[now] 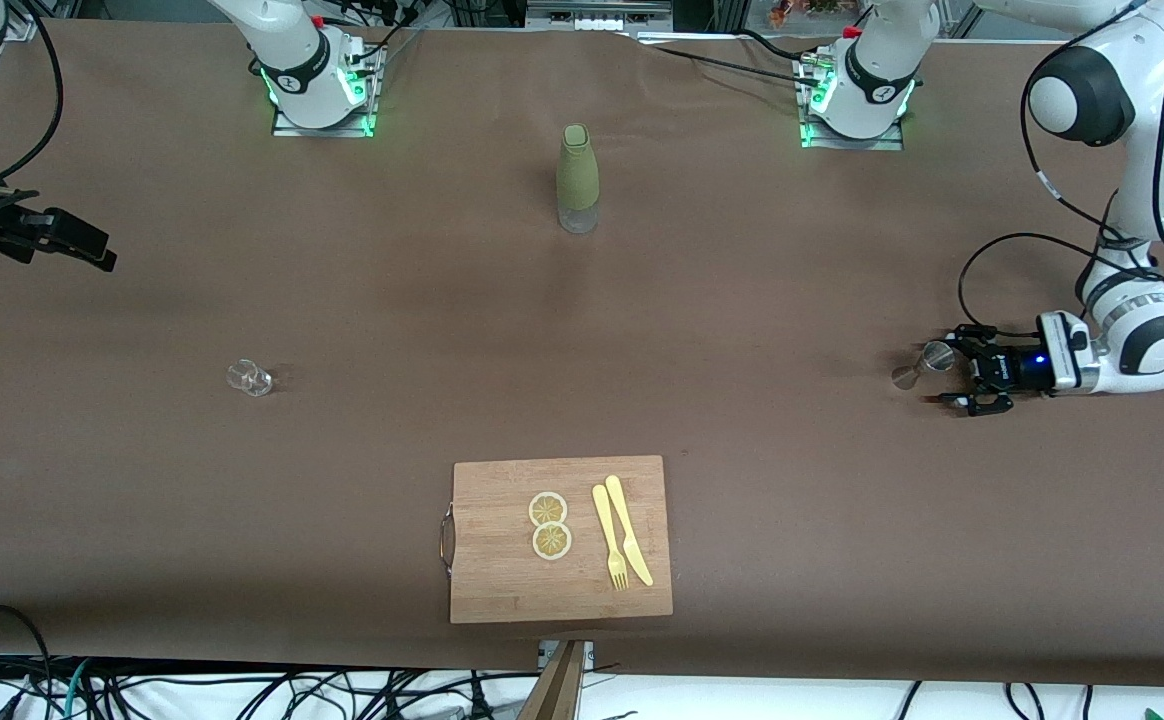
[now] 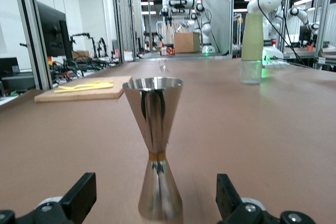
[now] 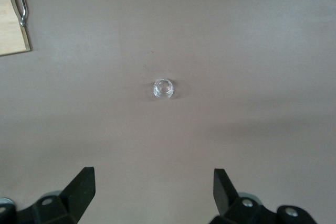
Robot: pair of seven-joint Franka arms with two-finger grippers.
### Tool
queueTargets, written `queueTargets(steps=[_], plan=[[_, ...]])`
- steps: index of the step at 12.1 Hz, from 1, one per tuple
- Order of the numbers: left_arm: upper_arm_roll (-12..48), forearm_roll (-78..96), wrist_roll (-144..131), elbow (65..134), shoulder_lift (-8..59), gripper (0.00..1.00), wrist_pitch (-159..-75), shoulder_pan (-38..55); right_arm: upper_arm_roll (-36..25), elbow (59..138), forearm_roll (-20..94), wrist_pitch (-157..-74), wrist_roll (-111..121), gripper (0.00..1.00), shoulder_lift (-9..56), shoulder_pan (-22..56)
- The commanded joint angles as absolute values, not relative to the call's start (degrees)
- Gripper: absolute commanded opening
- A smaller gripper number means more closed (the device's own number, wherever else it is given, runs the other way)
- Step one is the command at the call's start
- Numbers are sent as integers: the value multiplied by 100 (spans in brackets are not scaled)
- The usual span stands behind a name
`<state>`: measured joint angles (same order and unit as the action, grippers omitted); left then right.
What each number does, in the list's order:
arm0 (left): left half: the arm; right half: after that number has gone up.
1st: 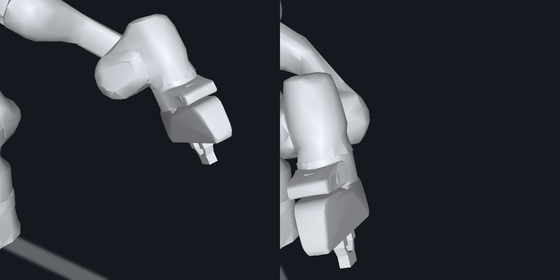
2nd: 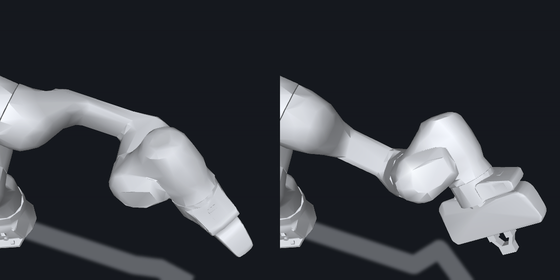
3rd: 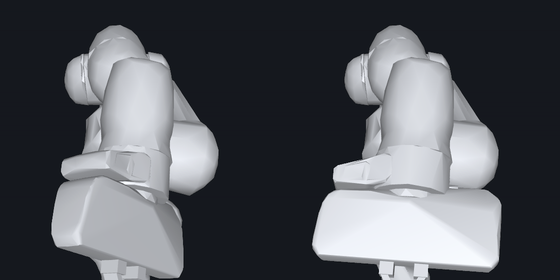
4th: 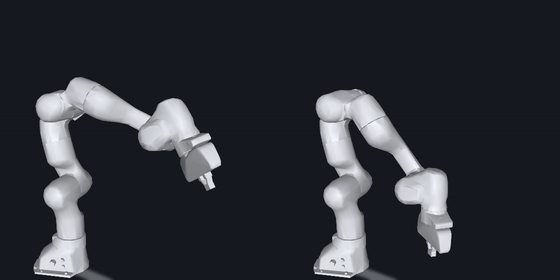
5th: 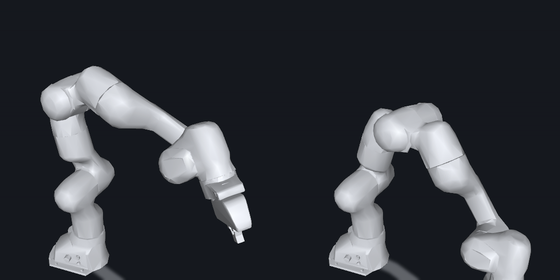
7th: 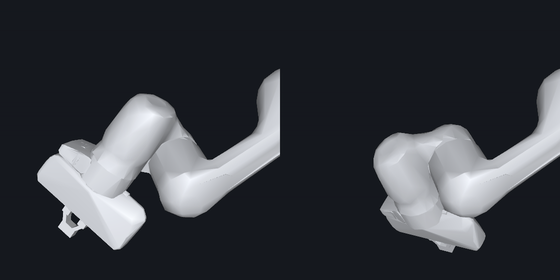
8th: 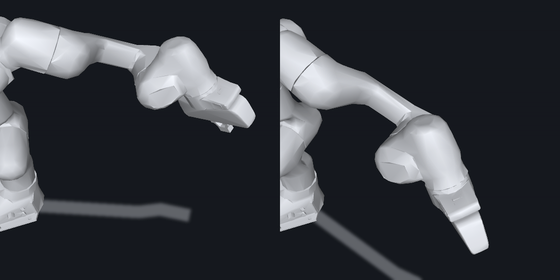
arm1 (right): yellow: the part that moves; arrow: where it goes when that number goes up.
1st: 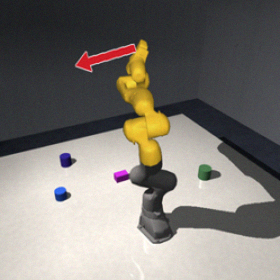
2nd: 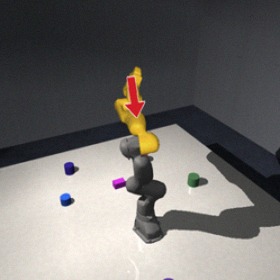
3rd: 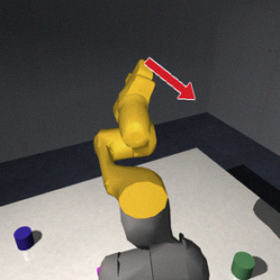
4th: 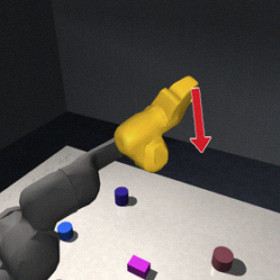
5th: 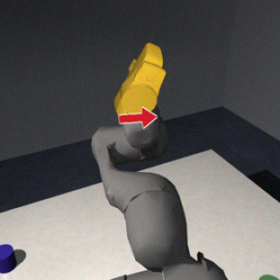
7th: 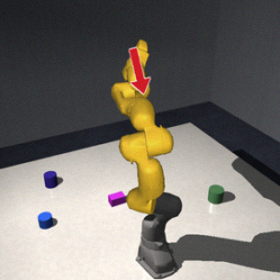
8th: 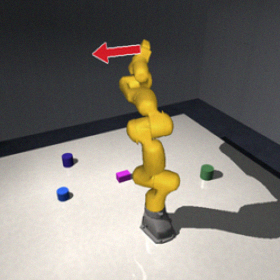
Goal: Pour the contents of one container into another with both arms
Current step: 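Lower the jigger onto the table and open the left gripper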
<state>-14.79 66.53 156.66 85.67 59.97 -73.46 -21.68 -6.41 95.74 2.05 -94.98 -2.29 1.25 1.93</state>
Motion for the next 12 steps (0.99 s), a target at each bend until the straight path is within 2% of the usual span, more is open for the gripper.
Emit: queueTargets(steps=[1, 6, 12], plan=[[-1669, 6241, 16024, 8123, 6082, 100, -7084, -2197, -791, 9519, 501, -9536, -97, 100, 158, 132], [-1890, 5750, 14665, 7638, 5714, 100, -7075, -2153, -765, 9475, 448, -9527, -132, 100, 167, 150], [-1898, 4949, 11685, 7699, 4397, 100, -7110, -1987, -747, 9475, 150, -9861, -70, 100, 167, 176]])
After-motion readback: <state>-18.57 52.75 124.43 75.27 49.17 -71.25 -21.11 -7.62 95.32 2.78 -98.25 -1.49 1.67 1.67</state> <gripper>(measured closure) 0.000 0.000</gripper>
